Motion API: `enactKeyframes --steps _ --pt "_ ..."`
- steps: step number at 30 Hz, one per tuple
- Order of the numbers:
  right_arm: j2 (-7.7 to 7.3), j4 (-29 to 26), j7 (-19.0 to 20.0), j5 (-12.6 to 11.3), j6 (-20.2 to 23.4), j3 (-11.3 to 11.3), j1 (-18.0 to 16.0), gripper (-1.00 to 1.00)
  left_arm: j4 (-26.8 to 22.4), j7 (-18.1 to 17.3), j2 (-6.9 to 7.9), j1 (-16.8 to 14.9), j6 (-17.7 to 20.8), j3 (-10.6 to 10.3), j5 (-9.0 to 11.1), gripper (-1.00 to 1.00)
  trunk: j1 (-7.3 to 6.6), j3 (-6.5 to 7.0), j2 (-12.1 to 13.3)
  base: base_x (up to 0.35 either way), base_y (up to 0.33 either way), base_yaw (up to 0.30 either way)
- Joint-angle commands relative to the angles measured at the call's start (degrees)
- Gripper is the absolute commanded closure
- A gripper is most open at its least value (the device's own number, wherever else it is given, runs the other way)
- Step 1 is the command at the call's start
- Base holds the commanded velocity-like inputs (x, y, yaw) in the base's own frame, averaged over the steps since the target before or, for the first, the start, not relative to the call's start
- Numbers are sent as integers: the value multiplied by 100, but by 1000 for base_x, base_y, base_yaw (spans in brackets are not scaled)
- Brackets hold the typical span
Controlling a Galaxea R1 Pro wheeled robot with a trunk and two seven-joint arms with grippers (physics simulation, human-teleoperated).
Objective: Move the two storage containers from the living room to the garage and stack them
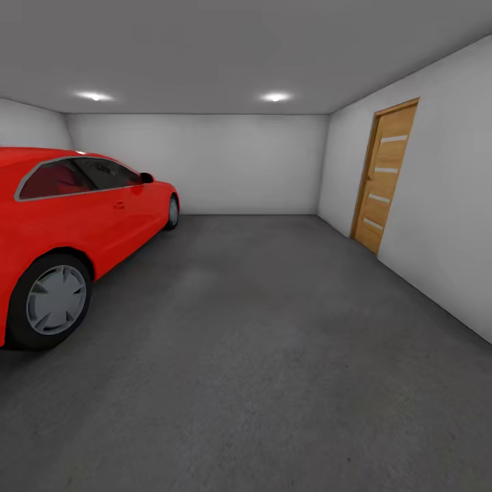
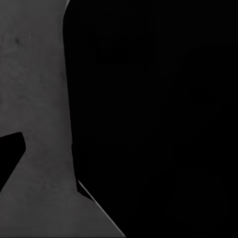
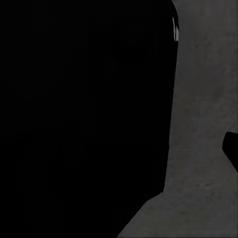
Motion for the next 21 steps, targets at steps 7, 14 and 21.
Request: enactKeyframes --steps 7,14,21 --pt "-2 -34 -9 7 -107 33 -9 -100 -173 -9 -9 8 -178 68 60 -100 0 -3 -2 0 0 0" --pt "7 -35 -9 9 -146 35 -9 -100 -207 -9 -9 8 -283 71 76 -100 0 -3 -2 59 0 0" --pt "17 -35 -9 4 -156 26 -9 -100 -203 -9 -9 8 -244 56 194 -100 0 -3 -2 285 0 0"
